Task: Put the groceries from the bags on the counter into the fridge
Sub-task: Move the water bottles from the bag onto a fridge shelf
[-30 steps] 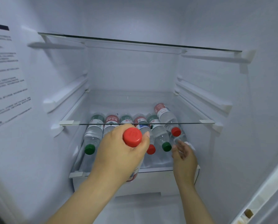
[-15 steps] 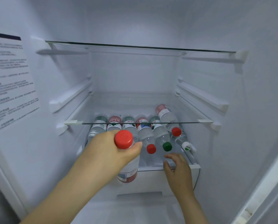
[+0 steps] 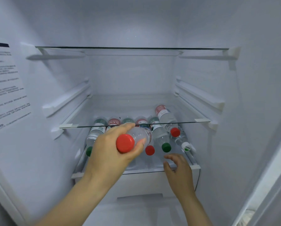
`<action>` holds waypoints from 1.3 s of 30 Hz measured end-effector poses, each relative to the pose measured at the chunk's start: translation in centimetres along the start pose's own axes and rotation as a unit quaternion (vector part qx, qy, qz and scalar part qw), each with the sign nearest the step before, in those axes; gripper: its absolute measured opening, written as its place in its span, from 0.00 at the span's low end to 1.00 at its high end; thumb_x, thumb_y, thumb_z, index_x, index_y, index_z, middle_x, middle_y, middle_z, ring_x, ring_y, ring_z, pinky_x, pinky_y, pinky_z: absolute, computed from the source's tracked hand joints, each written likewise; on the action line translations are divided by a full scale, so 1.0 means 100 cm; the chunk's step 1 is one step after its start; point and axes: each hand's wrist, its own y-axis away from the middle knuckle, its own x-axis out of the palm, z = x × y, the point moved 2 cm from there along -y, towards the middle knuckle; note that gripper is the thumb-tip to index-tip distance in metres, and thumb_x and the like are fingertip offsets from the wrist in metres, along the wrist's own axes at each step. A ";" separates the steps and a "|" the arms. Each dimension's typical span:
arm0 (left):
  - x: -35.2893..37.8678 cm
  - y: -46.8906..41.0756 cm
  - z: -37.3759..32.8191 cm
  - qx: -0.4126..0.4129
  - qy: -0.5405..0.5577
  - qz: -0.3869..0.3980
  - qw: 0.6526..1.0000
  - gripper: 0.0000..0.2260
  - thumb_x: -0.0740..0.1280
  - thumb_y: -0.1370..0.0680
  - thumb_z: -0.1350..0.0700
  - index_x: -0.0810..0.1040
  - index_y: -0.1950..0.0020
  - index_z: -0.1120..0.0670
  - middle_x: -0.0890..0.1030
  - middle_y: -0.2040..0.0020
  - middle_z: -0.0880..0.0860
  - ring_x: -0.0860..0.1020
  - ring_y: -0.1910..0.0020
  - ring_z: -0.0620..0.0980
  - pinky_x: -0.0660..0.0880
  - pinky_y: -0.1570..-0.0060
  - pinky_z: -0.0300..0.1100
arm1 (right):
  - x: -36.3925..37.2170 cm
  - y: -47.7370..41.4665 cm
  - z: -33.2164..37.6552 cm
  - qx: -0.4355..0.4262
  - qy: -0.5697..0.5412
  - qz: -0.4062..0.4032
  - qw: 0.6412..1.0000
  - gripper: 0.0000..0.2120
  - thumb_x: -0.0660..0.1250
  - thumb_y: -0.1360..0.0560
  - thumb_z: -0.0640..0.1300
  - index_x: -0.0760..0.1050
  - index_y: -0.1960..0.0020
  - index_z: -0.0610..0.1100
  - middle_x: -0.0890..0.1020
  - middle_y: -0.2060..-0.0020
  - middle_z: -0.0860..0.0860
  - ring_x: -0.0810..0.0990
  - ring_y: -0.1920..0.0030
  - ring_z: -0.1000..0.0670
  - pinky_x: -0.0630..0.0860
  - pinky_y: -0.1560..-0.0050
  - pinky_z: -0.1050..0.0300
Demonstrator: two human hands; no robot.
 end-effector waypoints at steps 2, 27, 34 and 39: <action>0.013 0.005 0.002 0.037 -0.032 0.016 0.999 0.22 0.74 0.32 0.43 0.80 0.40 0.47 0.80 0.45 0.39 0.75 0.46 0.33 0.65 0.47 0.19 | 0.000 0.000 -0.001 -0.008 0.002 -0.003 1.000 0.09 0.68 0.25 0.38 0.79 0.46 0.46 0.77 0.47 0.53 0.76 0.47 0.57 0.72 0.56 0.74; 0.114 -0.054 0.068 0.183 -0.184 0.133 0.957 0.29 0.79 0.36 0.62 0.78 0.36 0.53 0.75 0.33 0.53 0.75 0.36 0.56 0.74 0.38 0.49 | -0.015 -0.004 -0.002 0.071 -0.143 0.004 0.987 0.09 0.64 0.21 0.41 0.79 0.45 0.52 0.82 0.49 0.57 0.78 0.48 0.64 0.72 0.51 0.75; 0.116 -0.073 0.081 0.130 -0.145 0.171 0.966 0.24 0.70 0.26 0.63 0.73 0.31 0.52 0.71 0.30 0.51 0.70 0.31 0.51 0.62 0.33 0.35 | -0.017 -0.015 0.013 0.086 -0.184 0.004 0.979 0.07 0.67 0.23 0.46 0.79 0.46 0.54 0.82 0.50 0.58 0.79 0.48 0.61 0.75 0.50 0.71; 0.117 -0.073 0.084 0.138 -0.134 0.161 0.968 0.23 0.70 0.26 0.65 0.75 0.33 0.53 0.73 0.31 0.51 0.70 0.31 0.51 0.61 0.34 0.34 | -0.022 -0.031 0.027 0.052 -0.185 -0.057 0.980 0.05 0.69 0.24 0.43 0.82 0.49 0.48 0.83 0.57 0.58 0.81 0.54 0.60 0.77 0.53 0.69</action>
